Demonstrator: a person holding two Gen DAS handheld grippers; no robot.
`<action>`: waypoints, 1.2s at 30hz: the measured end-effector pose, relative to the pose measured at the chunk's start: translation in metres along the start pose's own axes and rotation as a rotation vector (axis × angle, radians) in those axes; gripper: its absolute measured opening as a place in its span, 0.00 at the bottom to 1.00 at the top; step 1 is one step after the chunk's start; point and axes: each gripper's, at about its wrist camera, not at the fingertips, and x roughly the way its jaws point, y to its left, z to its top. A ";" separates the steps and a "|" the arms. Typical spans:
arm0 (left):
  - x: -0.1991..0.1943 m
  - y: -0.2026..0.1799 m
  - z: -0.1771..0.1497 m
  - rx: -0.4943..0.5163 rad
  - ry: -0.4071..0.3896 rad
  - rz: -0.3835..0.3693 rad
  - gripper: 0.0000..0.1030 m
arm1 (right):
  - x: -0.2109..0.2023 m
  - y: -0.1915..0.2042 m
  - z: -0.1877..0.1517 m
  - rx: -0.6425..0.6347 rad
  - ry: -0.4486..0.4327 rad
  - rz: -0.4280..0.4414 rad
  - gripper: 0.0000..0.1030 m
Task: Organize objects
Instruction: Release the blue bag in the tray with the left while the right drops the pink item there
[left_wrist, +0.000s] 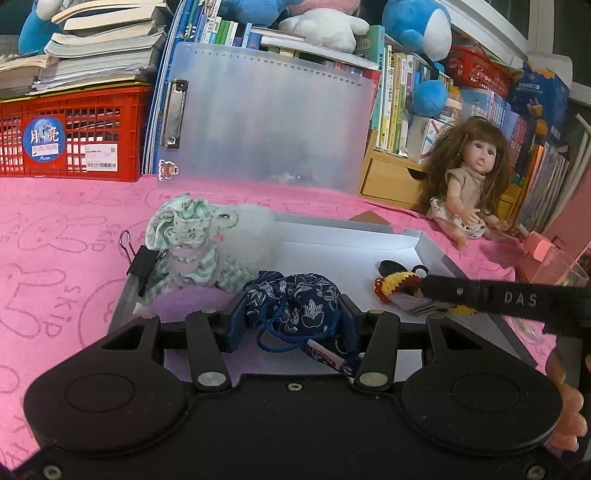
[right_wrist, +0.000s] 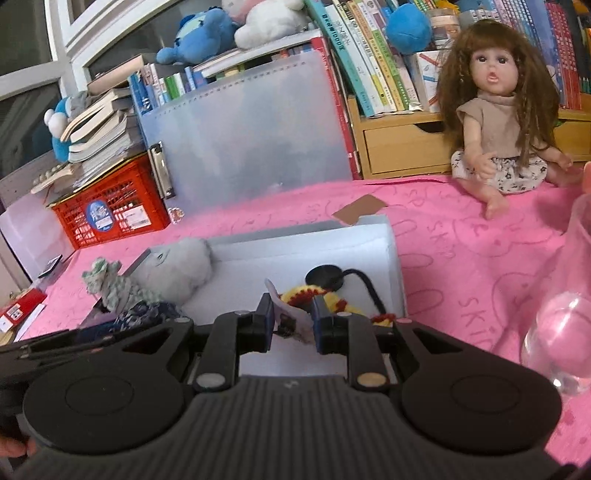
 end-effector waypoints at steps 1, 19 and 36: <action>0.000 0.000 0.000 -0.001 0.001 -0.002 0.47 | -0.001 0.000 -0.001 0.004 0.004 0.006 0.24; -0.002 -0.005 -0.004 0.038 0.010 -0.007 0.50 | 0.005 0.000 -0.014 0.002 0.083 0.025 0.26; -0.026 -0.013 -0.004 0.080 -0.016 -0.025 0.70 | -0.024 0.006 -0.011 -0.008 0.007 0.068 0.42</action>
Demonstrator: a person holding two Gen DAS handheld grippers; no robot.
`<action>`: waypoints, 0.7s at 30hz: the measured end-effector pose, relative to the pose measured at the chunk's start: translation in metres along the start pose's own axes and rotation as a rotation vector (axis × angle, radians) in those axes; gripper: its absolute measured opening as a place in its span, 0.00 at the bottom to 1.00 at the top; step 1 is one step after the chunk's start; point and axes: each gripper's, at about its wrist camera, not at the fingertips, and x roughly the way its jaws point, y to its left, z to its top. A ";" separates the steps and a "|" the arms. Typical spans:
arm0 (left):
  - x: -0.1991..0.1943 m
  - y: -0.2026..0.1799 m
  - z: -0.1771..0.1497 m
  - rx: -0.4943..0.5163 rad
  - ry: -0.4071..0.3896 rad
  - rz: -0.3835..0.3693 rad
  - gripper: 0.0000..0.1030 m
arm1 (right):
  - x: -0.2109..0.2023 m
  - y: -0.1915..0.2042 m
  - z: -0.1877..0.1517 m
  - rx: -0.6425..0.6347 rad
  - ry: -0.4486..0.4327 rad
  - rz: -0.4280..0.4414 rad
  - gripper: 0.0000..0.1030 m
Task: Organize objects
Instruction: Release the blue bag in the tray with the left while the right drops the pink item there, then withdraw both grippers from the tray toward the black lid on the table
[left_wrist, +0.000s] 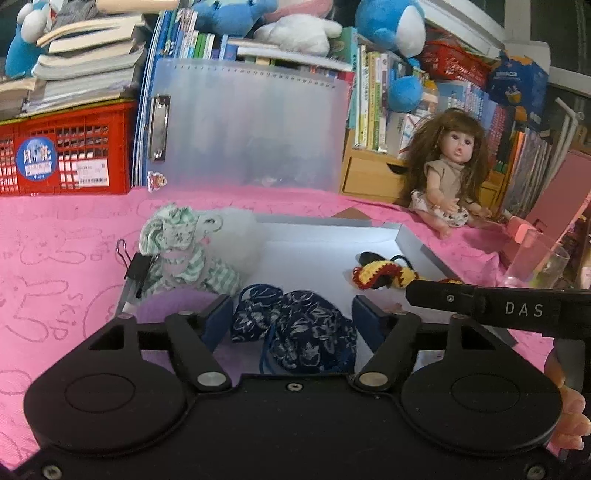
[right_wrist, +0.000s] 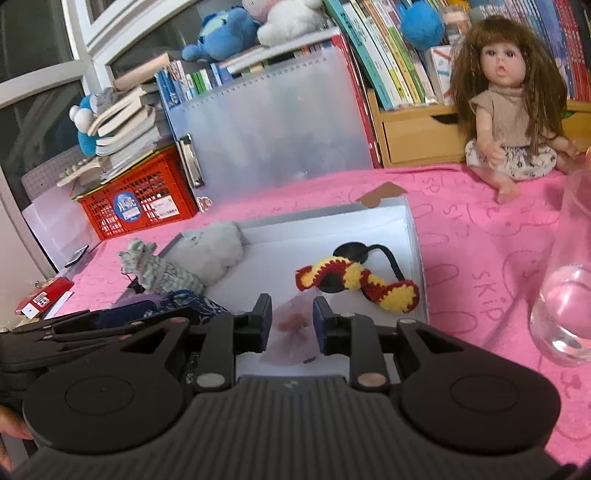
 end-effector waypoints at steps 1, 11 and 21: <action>-0.003 -0.002 0.000 0.008 -0.005 -0.003 0.71 | -0.003 0.002 -0.001 -0.009 -0.007 0.000 0.47; -0.038 -0.011 -0.005 0.046 -0.042 -0.038 0.80 | -0.039 0.018 -0.010 -0.088 -0.079 0.001 0.63; -0.085 -0.008 -0.026 0.058 -0.110 -0.002 0.85 | -0.083 0.034 -0.037 -0.174 -0.154 0.010 0.78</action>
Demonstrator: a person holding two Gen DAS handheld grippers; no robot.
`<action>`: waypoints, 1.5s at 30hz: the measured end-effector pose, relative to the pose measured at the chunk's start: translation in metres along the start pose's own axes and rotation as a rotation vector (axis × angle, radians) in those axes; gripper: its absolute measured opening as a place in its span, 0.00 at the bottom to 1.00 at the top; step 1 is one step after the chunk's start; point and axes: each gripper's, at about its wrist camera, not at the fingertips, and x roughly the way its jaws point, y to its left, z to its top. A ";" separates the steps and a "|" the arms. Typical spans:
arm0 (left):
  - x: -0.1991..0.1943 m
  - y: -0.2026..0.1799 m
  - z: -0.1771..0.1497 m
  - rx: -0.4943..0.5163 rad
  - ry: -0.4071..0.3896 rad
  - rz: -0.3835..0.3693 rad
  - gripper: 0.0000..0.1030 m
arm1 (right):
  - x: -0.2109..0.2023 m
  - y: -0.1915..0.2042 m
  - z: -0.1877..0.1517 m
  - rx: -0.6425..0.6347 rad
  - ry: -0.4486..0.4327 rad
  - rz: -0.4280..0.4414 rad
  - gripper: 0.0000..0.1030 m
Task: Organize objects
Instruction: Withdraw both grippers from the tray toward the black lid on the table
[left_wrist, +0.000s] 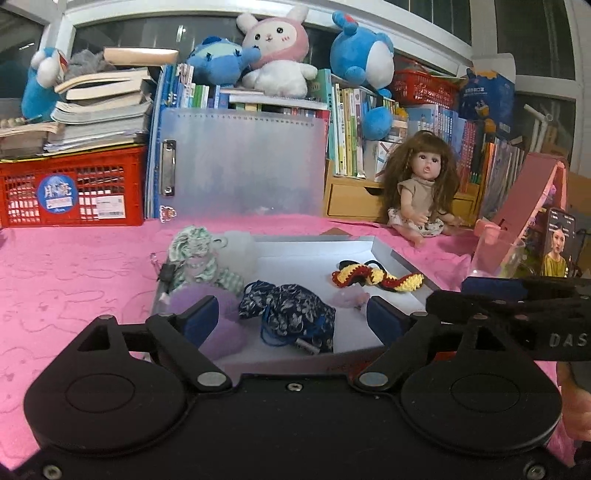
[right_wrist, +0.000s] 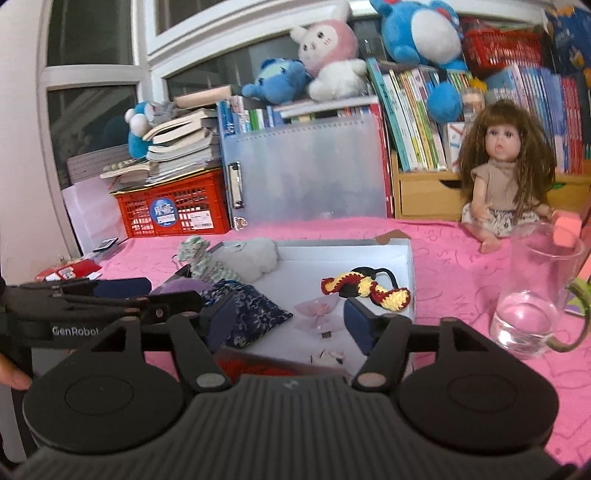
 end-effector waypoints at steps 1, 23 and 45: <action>-0.004 0.000 -0.002 0.001 -0.001 0.002 0.85 | -0.005 0.003 -0.003 -0.012 -0.007 0.001 0.80; -0.038 0.008 -0.061 -0.011 0.045 0.041 0.89 | -0.039 0.045 -0.060 -0.172 0.017 0.016 0.99; -0.030 0.012 -0.067 -0.052 0.099 0.031 0.89 | -0.033 0.050 -0.083 -0.187 0.082 0.004 1.00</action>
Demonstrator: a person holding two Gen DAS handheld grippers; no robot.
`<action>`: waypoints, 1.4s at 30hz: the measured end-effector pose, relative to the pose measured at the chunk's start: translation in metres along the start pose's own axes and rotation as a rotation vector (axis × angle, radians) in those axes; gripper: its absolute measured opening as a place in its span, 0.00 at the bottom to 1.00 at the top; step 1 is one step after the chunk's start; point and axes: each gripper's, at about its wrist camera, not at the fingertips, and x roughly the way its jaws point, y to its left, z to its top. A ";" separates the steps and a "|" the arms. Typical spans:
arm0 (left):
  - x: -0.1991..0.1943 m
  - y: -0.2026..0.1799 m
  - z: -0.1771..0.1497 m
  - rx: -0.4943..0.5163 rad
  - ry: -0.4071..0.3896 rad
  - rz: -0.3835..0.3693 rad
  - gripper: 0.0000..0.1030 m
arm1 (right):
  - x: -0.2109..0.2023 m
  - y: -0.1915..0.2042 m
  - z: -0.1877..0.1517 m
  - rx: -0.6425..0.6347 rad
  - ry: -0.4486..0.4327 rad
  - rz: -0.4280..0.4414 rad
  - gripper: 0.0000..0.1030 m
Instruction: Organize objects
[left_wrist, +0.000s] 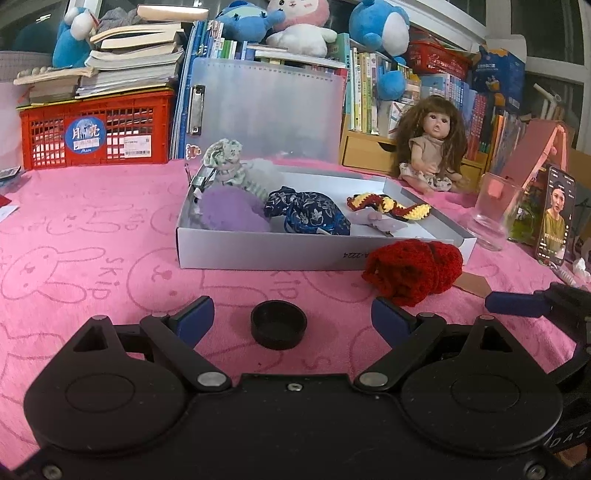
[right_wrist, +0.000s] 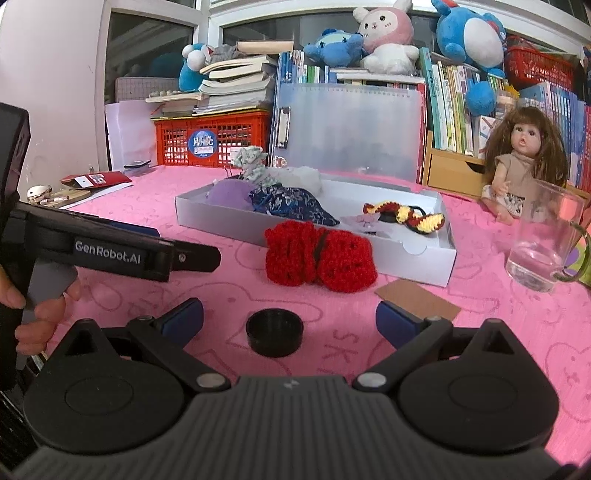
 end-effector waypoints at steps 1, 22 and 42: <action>0.000 0.000 0.000 -0.003 0.002 0.000 0.89 | 0.001 0.000 -0.001 0.003 0.004 0.000 1.00; 0.002 -0.004 -0.005 0.034 0.000 -0.001 0.60 | 0.004 0.001 -0.001 -0.013 0.034 0.004 0.95; 0.001 -0.004 -0.006 0.047 -0.004 0.020 0.40 | 0.000 0.007 -0.001 -0.031 0.030 0.050 0.58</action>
